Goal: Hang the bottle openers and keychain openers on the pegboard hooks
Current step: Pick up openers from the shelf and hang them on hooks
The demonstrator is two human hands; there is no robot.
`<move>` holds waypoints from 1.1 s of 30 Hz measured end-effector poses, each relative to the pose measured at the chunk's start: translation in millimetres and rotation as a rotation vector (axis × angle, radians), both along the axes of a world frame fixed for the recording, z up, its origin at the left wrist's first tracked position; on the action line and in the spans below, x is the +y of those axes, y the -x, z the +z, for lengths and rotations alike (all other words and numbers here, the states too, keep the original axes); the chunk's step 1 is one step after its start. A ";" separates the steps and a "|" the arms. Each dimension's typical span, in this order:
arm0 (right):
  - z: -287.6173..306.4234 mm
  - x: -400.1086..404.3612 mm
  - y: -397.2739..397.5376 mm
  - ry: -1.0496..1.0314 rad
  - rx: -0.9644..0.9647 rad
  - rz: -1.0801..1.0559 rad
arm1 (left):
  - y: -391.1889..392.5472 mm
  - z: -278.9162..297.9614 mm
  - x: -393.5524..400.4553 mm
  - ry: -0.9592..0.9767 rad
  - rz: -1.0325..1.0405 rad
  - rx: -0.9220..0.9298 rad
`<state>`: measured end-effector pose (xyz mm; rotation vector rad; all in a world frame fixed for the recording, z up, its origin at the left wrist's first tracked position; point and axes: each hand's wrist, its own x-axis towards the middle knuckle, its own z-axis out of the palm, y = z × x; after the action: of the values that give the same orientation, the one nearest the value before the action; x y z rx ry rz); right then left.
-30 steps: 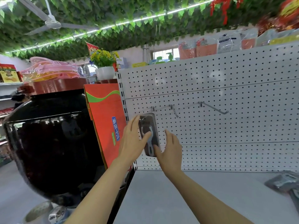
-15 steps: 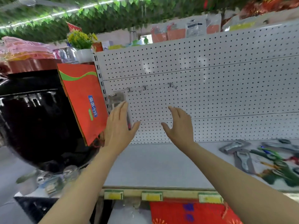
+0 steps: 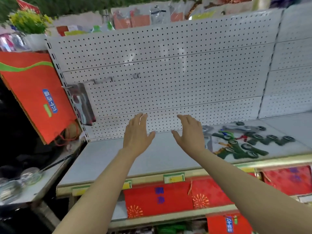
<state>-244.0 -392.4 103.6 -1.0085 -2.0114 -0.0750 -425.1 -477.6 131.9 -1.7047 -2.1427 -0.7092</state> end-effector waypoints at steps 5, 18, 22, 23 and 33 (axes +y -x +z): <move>-21.6 20.5 -51.4 0.038 -0.001 -0.141 | -38.4 -18.1 43.0 0.075 -0.117 -0.017; -72.8 100.5 -203.9 0.145 -0.065 -0.366 | -160.1 -58.5 167.3 0.243 -0.270 0.006; -82.3 137.7 -258.5 0.201 -0.107 -0.406 | -209.2 -70.3 217.2 0.284 -0.273 -0.026; -85.8 147.3 -272.6 0.215 -0.118 -0.408 | -221.2 -73.5 228.6 0.300 -0.271 -0.032; -129.9 227.1 -378.6 0.365 -0.159 -0.516 | -306.2 -111.3 335.2 0.390 -0.287 0.064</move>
<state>134.6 -165.3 -26.4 -1.7892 -1.8925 -0.0662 -118.9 -142.4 20.6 -2.2329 -2.1171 -0.3063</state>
